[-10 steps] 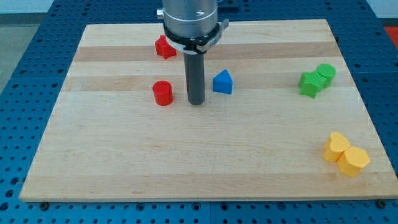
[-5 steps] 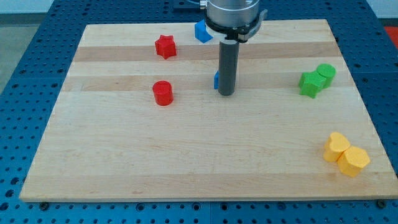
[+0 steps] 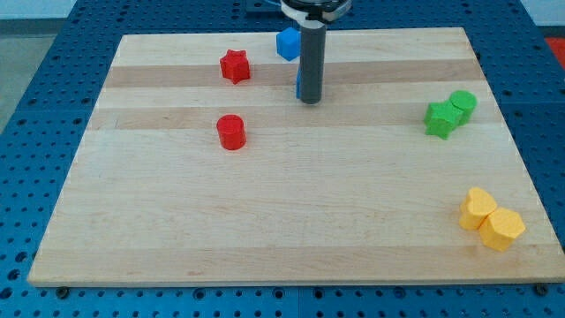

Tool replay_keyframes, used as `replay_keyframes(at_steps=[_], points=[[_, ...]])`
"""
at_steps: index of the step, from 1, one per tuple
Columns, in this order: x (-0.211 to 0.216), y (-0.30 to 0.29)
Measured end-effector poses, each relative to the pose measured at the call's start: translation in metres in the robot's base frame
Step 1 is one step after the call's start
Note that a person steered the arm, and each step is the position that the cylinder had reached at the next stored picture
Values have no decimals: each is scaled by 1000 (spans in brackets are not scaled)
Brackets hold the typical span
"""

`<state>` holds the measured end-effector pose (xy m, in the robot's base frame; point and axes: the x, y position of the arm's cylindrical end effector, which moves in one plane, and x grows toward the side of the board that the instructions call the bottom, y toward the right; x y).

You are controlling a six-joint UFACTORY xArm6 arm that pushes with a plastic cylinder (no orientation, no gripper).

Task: Keep the blue blocks at the top center of the board

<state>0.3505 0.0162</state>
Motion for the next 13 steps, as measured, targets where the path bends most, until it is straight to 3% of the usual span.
replay_keyframes(at_steps=[3, 6, 9, 13], points=[[-23, -13], [-28, 19], [-61, 14], [-64, 11]])
